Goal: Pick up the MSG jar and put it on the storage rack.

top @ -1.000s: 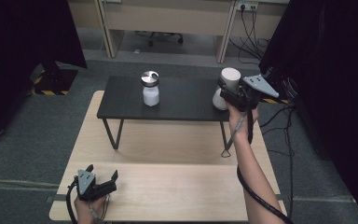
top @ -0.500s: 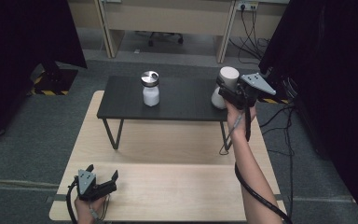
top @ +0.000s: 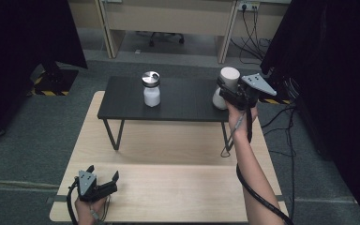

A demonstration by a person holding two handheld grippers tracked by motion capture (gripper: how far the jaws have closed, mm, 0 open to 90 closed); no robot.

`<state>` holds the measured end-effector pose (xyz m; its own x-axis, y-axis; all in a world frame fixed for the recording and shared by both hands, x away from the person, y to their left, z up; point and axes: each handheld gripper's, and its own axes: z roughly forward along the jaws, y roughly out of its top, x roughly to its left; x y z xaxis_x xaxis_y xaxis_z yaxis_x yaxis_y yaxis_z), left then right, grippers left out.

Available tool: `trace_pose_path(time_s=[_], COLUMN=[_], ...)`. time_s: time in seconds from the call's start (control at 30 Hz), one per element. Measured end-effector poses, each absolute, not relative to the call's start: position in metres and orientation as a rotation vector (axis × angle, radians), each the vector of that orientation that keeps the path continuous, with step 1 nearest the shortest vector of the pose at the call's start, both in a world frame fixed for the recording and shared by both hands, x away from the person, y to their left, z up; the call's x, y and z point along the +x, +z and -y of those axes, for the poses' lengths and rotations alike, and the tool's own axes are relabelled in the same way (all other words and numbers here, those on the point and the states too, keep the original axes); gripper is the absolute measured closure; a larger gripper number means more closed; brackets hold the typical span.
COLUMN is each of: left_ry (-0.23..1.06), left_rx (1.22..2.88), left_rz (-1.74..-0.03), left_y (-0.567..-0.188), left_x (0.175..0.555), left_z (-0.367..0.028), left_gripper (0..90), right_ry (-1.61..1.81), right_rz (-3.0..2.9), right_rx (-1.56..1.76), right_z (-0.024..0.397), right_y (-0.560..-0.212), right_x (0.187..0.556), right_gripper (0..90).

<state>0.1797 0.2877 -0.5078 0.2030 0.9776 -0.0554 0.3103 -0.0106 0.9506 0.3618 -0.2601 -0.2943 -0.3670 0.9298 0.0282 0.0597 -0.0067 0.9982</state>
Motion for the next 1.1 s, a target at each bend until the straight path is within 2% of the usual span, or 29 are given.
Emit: trace_pose_path(time_s=[0.17, 0.2, 0.53, 1.1], left_ry=[0.867, 0.868, 0.875, 0.876], left_rx=[1.510, 1.511, 1.515, 1.519], left_rz=[-1.281, -1.281, -1.285, -1.289], left_y=[-0.508, -0.508, -0.507, -0.507], left_x=[0.180, 0.180, 0.180, 0.180], left_z=[-0.288, -0.288, -0.286, -0.285], left_gripper=[0.5, 0.4, 0.4, 0.4], right_ry=[1.477, 1.465, 1.415, 1.366], right_rz=[-1.517, -1.505, -1.475, -1.425], right_rx=[1.060, 1.067, 1.048, 1.061], right_z=[0.262, 0.260, 0.256, 0.252], right_y=[-0.296, -0.297, -0.308, -0.316], right_x=[0.362, 0.362, 0.348, 0.325], right_gripper=[30.6, 23.0, 0.2, 0.2])
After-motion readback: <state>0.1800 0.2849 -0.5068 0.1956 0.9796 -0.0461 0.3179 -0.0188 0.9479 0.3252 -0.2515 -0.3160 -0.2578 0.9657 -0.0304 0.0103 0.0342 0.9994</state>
